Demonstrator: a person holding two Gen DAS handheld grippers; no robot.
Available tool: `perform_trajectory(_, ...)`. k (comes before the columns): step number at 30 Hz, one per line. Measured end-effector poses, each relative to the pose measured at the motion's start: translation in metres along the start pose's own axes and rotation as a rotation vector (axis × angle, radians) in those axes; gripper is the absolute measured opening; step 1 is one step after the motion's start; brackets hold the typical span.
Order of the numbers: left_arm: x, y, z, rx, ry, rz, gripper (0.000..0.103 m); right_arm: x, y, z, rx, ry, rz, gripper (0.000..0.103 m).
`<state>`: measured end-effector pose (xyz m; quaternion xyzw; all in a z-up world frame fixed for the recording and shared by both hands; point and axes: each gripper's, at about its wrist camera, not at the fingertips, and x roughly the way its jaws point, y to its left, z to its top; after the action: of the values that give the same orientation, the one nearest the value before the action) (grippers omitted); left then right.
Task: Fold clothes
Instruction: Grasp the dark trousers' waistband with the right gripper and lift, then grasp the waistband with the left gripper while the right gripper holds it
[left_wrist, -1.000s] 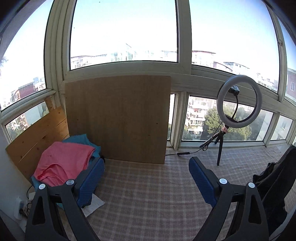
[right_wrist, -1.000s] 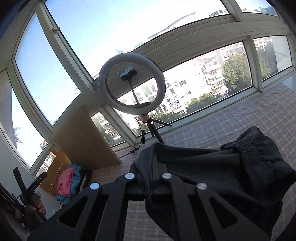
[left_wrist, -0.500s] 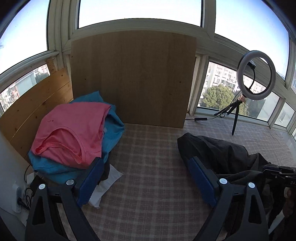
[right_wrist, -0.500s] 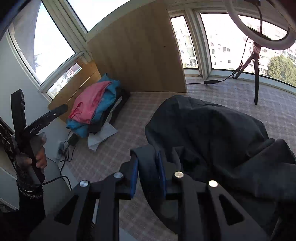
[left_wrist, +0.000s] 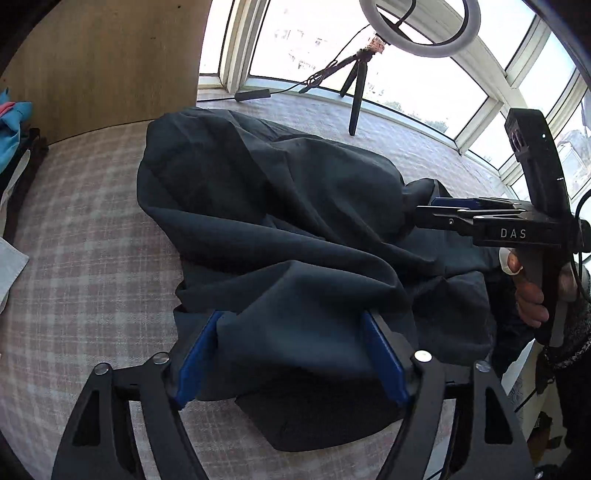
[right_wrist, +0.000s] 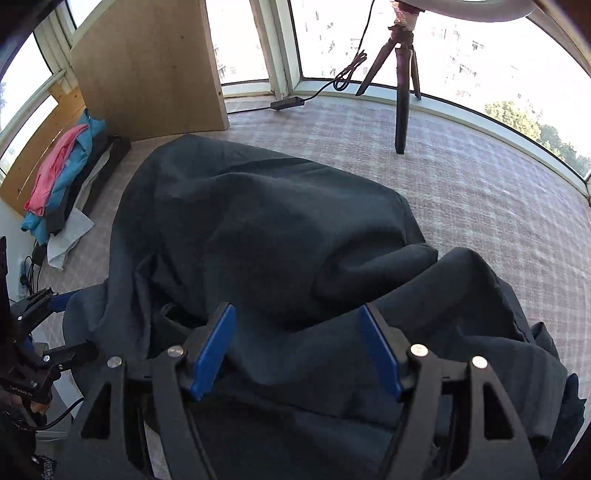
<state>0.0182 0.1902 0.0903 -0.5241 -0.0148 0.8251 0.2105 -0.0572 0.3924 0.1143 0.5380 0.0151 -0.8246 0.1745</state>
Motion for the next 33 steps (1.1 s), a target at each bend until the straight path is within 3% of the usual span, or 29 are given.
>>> perform_trajectory(1, -0.002, 0.003, -0.002, -0.009, 0.001, -0.002, 0.002, 0.008, 0.010, 0.001, -0.036, 0.009, 0.011, 0.068)
perform_trajectory(5, -0.028, 0.025, -0.016, -0.064, -0.086, -0.016, 0.003, 0.050, 0.052, 0.000, -0.244, 0.056, -0.062, 0.068)
perform_trajectory(7, -0.049, 0.039, -0.022, -0.095, -0.137, -0.003, 0.003, 0.067, 0.053, -0.003, -0.278, 0.096, -0.066, 0.066)
perform_trajectory(10, -0.080, 0.052, -0.028, -0.115, -0.192, 0.015, 0.003, 0.078, 0.040, -0.005, -0.250, 0.144, -0.028, 0.003)
perform_trajectory(12, -0.098, 0.056, -0.029, -0.110, -0.218, 0.007, 0.003, 0.059, 0.021, -0.006, -0.196, 0.103, -0.005, 0.002)
perform_trajectory(15, -0.114, 0.050, -0.035, -0.073, -0.223, -0.041, 0.003, 0.008, -0.016, -0.018, -0.134, 0.003, -0.054, 0.002)
perform_trajectory(17, -0.109, 0.037, -0.039, -0.024, -0.177, -0.144, 0.003, -0.033, -0.050, -0.036, -0.046, -0.041, -0.058, 0.002)
perform_trajectory(19, -0.095, 0.017, -0.048, 0.029, -0.067, -0.278, 0.003, -0.075, -0.081, -0.072, 0.051, -0.059, -0.057, 0.002)
perform_trajectory(21, -0.077, -0.002, -0.058, 0.072, 0.054, -0.367, 0.011, -0.094, -0.091, -0.113, 0.056, 0.038, -0.087, 0.002)
perform_trajectory(23, -0.066, -0.008, -0.060, 0.082, 0.116, -0.356, 0.015, -0.101, -0.085, -0.146, 0.001, 0.162, -0.116, 0.003)
perform_trajectory(25, -0.066, 0.006, -0.057, 0.046, 0.109, -0.336, 0.021, -0.108, -0.078, -0.162, -0.023, 0.222, -0.138, 0.006)
perform_trajectory(26, -0.068, 0.016, -0.056, 0.015, 0.095, -0.316, 0.025, -0.114, -0.073, -0.161, -0.029, 0.217, -0.127, 0.008)
perform_trajectory(28, -0.075, 0.033, -0.054, -0.031, 0.056, -0.248, 0.026, -0.129, -0.061, -0.141, -0.052, 0.129, -0.065, 0.017)
perform_trajectory(30, -0.082, 0.043, -0.054, -0.043, 0.013, -0.154, 0.026, -0.126, -0.038, -0.110, -0.123, 0.038, -0.025, 0.043)
perform_trajectory(31, -0.083, 0.048, -0.052, -0.052, 0.000, -0.121, 0.026, -0.123, -0.025, -0.093, -0.163, -0.007, -0.007, 0.066)
perform_trajectory(32, -0.085, 0.053, -0.052, -0.069, -0.015, -0.097, 0.026, -0.120, -0.012, -0.077, -0.203, -0.052, 0.010, 0.072)
perform_trajectory(33, -0.087, 0.055, -0.053, -0.086, -0.027, -0.074, 0.026, -0.108, 0.002, -0.061, -0.259, -0.076, 0.031, 0.072)
